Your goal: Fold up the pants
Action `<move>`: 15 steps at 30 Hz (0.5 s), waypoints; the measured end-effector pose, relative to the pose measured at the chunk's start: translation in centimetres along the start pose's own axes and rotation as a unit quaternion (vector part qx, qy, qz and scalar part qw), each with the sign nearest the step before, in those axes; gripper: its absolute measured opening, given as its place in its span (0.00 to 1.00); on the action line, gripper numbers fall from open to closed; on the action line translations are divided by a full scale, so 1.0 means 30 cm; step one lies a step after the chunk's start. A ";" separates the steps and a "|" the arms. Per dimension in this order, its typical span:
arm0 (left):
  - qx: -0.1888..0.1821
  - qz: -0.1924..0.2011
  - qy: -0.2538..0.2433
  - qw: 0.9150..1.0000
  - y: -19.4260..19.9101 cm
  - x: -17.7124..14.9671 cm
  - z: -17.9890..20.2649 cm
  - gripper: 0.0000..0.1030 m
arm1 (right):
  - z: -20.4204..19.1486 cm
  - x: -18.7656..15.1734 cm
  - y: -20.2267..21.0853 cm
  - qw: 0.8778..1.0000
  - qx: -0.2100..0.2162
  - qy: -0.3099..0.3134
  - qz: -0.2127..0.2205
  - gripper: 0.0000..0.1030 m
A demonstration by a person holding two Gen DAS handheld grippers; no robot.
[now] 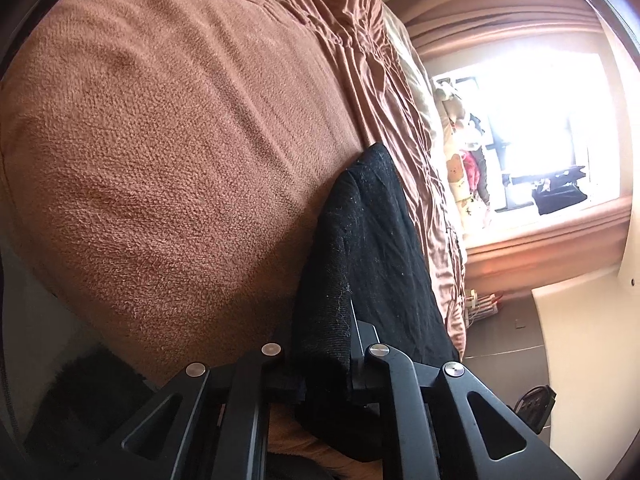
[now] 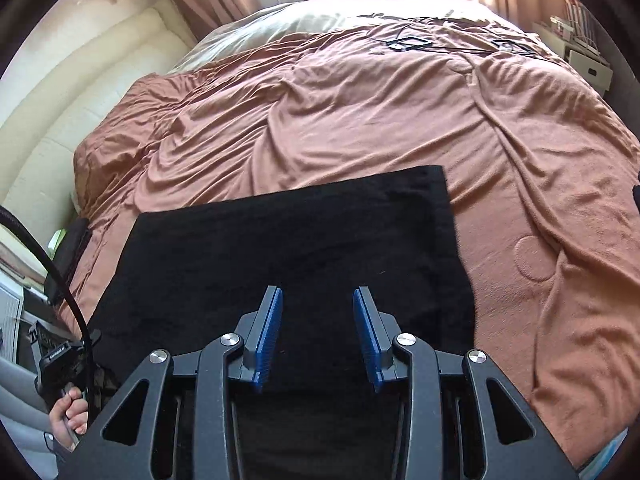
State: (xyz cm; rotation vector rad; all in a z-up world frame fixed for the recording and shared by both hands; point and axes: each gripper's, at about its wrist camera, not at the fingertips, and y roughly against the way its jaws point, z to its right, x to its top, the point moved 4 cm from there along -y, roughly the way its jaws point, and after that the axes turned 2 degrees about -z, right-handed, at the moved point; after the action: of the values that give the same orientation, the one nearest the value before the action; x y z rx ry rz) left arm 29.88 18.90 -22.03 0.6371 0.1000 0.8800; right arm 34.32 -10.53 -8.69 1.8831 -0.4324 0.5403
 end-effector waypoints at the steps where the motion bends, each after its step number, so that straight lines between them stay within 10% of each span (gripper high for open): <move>1: -0.004 -0.002 0.004 1.000 -0.001 -0.001 -0.006 0.13 | -0.024 -0.012 -0.007 1.000 0.007 0.003 -0.005 0.34; 15: 0.004 0.004 -0.032 0.999 0.031 -0.024 0.018 0.43 | -0.238 -0.069 -0.217 0.998 0.027 0.037 -0.046 0.34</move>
State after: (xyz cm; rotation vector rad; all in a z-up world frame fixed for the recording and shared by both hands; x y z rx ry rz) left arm 28.96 18.55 -21.18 0.6730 0.0436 0.8659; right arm 34.90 -1.46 -12.58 1.9176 -0.2842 0.5637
